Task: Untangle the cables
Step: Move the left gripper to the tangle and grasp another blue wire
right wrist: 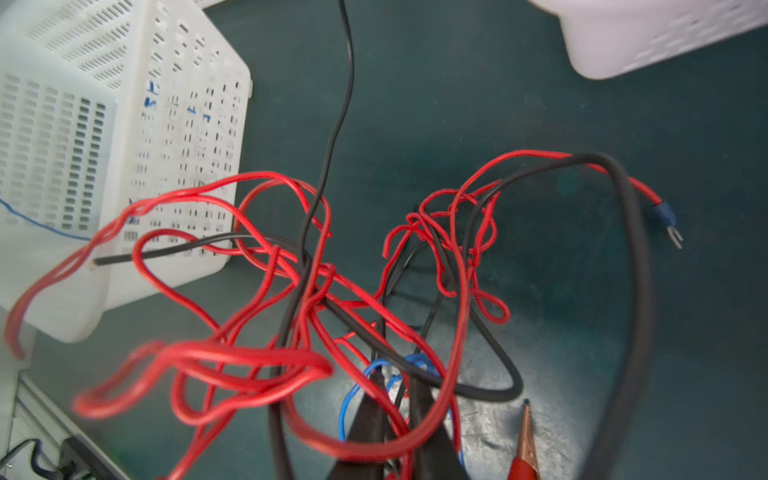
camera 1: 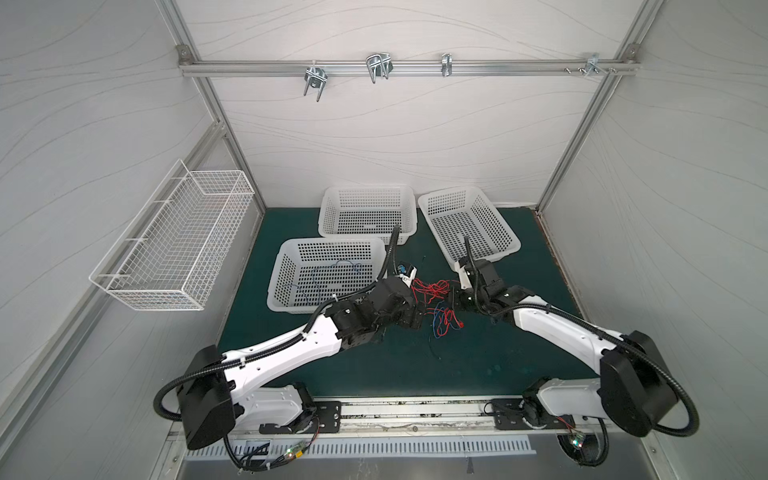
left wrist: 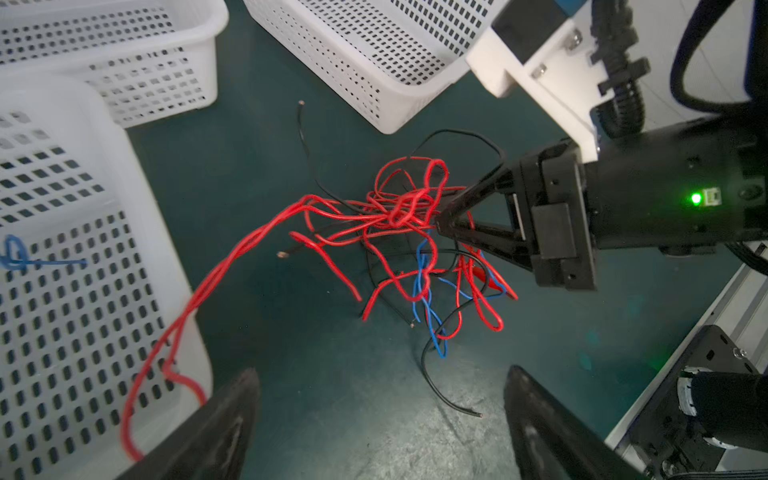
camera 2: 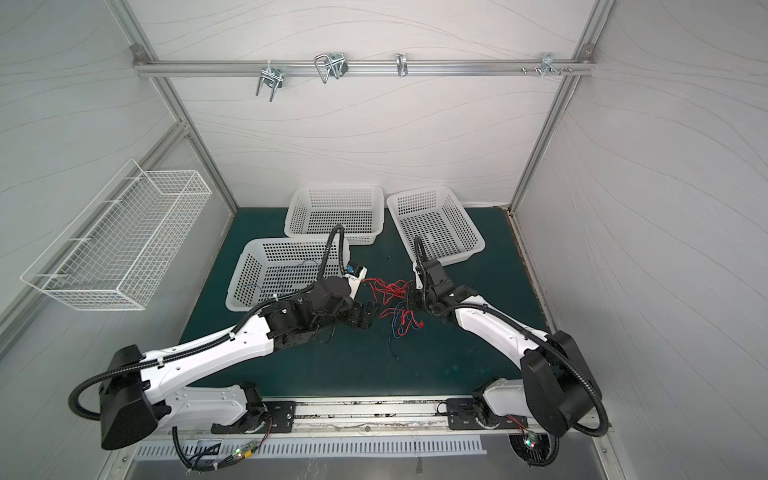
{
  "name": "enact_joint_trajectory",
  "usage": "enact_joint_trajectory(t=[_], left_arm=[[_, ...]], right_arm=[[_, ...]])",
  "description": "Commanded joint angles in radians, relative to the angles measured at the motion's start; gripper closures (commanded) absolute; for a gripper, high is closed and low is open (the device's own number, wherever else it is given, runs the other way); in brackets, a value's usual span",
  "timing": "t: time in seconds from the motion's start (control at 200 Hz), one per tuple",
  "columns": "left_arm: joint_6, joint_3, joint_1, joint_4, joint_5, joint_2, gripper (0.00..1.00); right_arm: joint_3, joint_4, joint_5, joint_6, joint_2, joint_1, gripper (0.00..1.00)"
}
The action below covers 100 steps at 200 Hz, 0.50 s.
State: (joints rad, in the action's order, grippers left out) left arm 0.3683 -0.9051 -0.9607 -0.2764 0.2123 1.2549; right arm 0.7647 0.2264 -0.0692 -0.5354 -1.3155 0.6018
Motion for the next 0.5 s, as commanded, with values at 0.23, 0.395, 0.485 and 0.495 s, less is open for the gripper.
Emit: enact_joint_trajectory(t=[0.23, 0.395, 0.485, 0.495], left_arm=[[0.202, 0.003, -0.06, 0.136, 0.09, 0.189, 0.16], [0.25, 0.006, -0.062, 0.183, 0.089, 0.276, 0.23], [0.262, 0.0, -0.064, 0.197, 0.088, 0.331, 0.31], [0.263, -0.001, -0.064, 0.198, 0.088, 0.337, 0.32]], right_arm=[[-0.015, -0.087, 0.012, -0.055, -0.028, 0.002, 1.0], [-0.016, -0.081, 0.008, -0.046, -0.031, 0.001, 1.0], [-0.019, -0.078, 0.006, -0.039, -0.028, 0.0, 1.0], [-0.019, -0.079, 0.006, -0.038, -0.028, 0.0, 1.0]])
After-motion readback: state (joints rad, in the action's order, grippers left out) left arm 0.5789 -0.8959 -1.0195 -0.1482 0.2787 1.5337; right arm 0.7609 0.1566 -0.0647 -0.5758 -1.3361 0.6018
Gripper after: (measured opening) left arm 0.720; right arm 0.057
